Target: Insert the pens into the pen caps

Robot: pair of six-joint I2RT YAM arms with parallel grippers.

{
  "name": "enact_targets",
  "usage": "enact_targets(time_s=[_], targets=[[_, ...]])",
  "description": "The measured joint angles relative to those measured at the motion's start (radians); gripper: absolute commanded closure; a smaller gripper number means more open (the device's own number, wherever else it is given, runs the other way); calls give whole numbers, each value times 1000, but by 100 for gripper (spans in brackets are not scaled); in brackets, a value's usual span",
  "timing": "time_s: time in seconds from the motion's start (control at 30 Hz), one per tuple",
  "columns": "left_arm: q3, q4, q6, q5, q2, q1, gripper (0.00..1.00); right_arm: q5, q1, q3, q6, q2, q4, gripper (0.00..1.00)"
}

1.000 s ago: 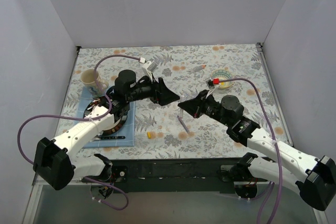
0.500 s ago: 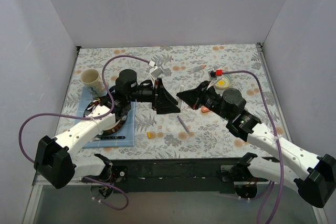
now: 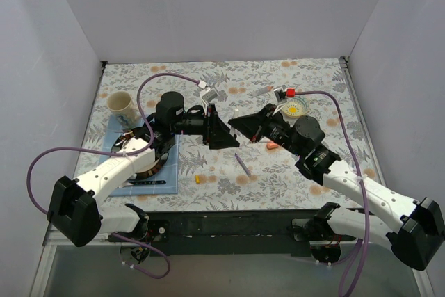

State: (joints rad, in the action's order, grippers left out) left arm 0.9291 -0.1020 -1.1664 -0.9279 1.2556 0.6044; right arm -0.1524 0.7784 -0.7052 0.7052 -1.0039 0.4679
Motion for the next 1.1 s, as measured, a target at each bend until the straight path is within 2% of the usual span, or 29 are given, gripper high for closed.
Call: enact_targets(time_s=[0.07,0.1,0.2,0.23,0.27,0.3,0.33,0.37,0.4,0.43,0.5,0.57,0.67,0.77,0.83,0.97,1.0,1.1], targets=[[0,-3,-2,3,0,0,50,-5,0,5,10,0,23,99],[-1,-9,-6,3,0,0,59,-9,0,11,17,0,40,99],[-5,-41,-34,2,0,0,72,-20,1,42,39,-5,87,99],[-5,-49,-40,0,0,0,86,-26,1,52,47,-10,96,99],[-6,-55,-43,4,0,0,95,-32,1,63,60,-18,112,99],[-10,-54,-52,12,0,-1,100,-41,2,69,72,-23,132,98],[-16,-62,-62,10,2,-7,100,-37,2,70,73,-24,138,92],[-16,-65,-68,11,3,-7,100,-38,2,75,77,-26,146,68],[-18,-68,-72,10,7,-7,100,-37,2,80,78,-26,154,59],[-18,-69,-75,7,10,-7,100,-35,2,82,80,-24,155,44],[-17,-65,-77,8,21,-6,100,-9,1,82,50,-13,128,38],[-13,-26,-63,37,25,-1,100,55,1,70,-18,17,27,31],[-3,56,-28,113,35,2,100,201,3,26,-187,74,-137,28],[-3,121,-1,194,35,2,100,352,-34,-48,-370,93,-269,29],[-3,152,14,268,28,2,100,384,-129,-115,-460,64,-362,35],[-22,159,38,348,-17,2,100,377,-385,-243,-593,-95,-524,41],[-35,157,45,365,-40,2,100,390,-425,-264,-626,-145,-560,42],[-57,154,63,396,-92,2,100,414,-478,-275,-721,-264,-682,53]])
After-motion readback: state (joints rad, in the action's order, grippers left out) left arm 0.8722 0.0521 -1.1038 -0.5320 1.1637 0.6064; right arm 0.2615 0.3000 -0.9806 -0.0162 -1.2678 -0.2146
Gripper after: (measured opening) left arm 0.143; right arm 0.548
